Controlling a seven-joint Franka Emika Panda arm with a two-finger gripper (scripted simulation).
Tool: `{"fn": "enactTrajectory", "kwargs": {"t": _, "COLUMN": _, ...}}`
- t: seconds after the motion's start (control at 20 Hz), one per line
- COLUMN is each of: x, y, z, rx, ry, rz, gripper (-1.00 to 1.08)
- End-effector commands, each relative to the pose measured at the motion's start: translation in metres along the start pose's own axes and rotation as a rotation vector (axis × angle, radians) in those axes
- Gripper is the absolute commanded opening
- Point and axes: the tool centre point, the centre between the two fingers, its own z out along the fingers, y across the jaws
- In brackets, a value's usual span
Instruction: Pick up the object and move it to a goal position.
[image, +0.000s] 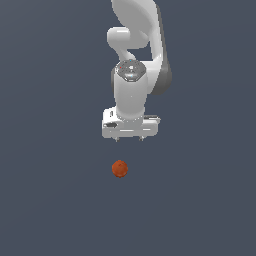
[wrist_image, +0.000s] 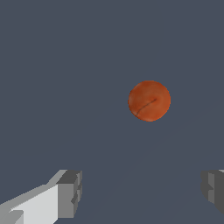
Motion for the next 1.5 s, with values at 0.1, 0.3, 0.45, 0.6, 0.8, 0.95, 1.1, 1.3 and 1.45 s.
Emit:
{"fn": "enactTrajectory", "kwargs": {"t": 0.1, "x": 0.006, "y": 0.003, "z": 0.005, "rx": -0.002, "ry": -0.001, "rz": -0.066, "gripper": 1.0}}
{"fn": "enactTrajectory", "kwargs": {"t": 0.3, "x": 0.013, "y": 0.007, "z": 0.012, "rx": -0.004, "ry": -0.003, "rz": -0.147, "gripper": 1.0}}
{"fn": "enactTrajectory", "kwargs": {"t": 0.45, "x": 0.019, "y": 0.01, "z": 0.018, "rx": -0.005, "ry": -0.004, "rz": -0.222, "gripper": 1.0}}
{"fn": "enactTrajectory", "kwargs": {"t": 0.6, "x": 0.026, "y": 0.014, "z": 0.024, "rx": -0.006, "ry": -0.005, "rz": -0.3, "gripper": 1.0}}
{"fn": "enactTrajectory", "kwargs": {"t": 0.8, "x": 0.034, "y": 0.019, "z": 0.033, "rx": -0.005, "ry": -0.006, "rz": -0.404, "gripper": 1.0}}
{"fn": "enactTrajectory", "kwargs": {"t": 0.95, "x": 0.04, "y": 0.023, "z": 0.04, "rx": -0.004, "ry": -0.007, "rz": -0.481, "gripper": 1.0}}
{"fn": "enactTrajectory", "kwargs": {"t": 1.1, "x": 0.046, "y": 0.028, "z": 0.047, "rx": -0.003, "ry": -0.007, "rz": -0.558, "gripper": 1.0}}
{"fn": "enactTrajectory", "kwargs": {"t": 1.3, "x": 0.053, "y": 0.033, "z": 0.056, "rx": -0.001, "ry": -0.007, "rz": -0.657, "gripper": 1.0}}
{"fn": "enactTrajectory", "kwargs": {"t": 1.45, "x": 0.057, "y": 0.037, "z": 0.062, "rx": 0.001, "ry": -0.006, "rz": -0.721, "gripper": 1.0}}
